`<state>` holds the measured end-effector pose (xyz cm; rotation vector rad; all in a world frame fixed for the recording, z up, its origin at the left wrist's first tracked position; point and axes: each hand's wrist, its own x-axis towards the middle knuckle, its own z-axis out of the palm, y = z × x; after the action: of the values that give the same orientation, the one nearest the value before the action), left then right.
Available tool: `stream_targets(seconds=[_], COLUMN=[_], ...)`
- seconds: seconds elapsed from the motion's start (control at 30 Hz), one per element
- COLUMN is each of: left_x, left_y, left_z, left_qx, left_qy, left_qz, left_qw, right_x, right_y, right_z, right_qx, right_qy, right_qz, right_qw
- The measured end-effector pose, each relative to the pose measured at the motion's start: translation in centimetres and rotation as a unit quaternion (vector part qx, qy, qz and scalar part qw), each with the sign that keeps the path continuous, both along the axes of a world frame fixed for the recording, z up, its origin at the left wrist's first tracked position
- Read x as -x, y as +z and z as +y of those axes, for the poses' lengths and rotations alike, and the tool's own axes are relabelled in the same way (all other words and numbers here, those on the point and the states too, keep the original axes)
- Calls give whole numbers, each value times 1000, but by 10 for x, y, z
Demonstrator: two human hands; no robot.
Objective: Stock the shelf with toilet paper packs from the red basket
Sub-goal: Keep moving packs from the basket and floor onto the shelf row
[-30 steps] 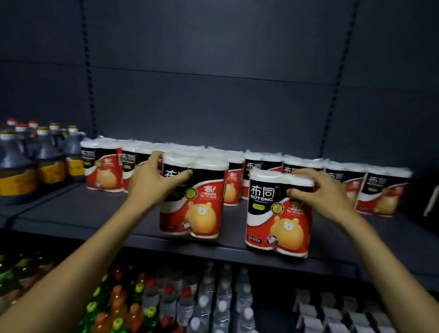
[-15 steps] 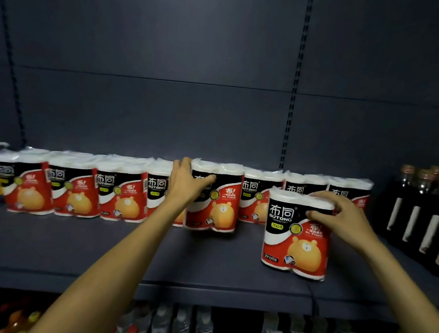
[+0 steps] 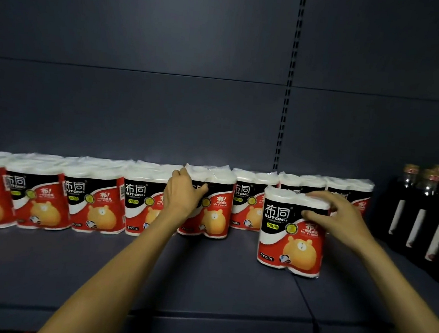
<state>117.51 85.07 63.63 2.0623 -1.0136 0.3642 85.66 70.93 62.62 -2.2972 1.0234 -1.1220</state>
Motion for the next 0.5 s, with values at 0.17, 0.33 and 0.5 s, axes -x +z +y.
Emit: stream_targets(seconds=[0.17,0.33,0.5], left_x=[3,1,-6], left_y=[-6,-6,1], left_z=[-3,-1,11], left_qx=[-33,-64,-71], left_qy=[4,11,-5], left_qz=[-38,-125,-139], left_qw=[999,990,988], right_x=[-7,-10,-19], right_y=[-5,-6,-2], right_z=[-7,-7,-2], right_qx=[0,-2,1], right_qy=[-6,-12,-19], right_qz=[-9,-15,-20], right_qw=[1000,1000,1000])
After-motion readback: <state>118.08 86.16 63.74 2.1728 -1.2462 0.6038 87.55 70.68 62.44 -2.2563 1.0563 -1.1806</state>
